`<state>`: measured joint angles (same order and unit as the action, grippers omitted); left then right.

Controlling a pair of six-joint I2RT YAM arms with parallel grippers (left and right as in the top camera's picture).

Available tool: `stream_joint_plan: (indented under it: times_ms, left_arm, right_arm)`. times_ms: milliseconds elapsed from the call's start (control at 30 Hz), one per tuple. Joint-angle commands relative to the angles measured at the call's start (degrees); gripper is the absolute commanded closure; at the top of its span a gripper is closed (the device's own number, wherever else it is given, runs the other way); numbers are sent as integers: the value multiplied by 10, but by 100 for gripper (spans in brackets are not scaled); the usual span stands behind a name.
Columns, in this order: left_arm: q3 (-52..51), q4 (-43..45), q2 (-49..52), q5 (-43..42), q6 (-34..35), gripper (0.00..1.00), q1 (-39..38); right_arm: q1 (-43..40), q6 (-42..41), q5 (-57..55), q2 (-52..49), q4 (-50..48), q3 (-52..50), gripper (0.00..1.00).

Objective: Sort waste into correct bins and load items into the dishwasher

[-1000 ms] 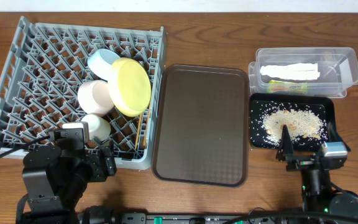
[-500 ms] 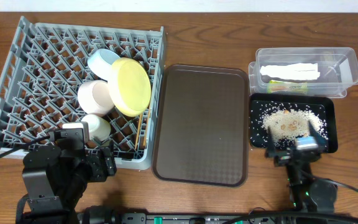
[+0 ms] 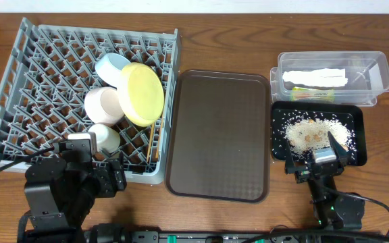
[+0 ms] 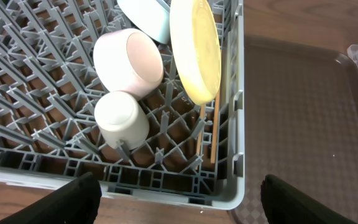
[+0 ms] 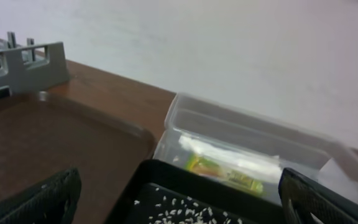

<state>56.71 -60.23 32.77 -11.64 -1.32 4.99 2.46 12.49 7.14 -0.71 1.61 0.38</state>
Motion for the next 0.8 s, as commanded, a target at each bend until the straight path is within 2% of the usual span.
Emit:
stream_joint_plan:
  times_ms: [0, 133, 767]
  left_arm:
    - [-2, -1, -2, 2, -3, 15, 1]
    - [-2, -1, -2, 2, -3, 15, 1]
    - [-2, -1, -2, 2, -3, 15, 1]
  right_arm:
    - [-3, 37, 7, 4, 17, -1, 1]
    - [-3, 2, 9, 4, 21, -1, 1]
    - [-3, 2, 8, 4, 20, -1, 1]
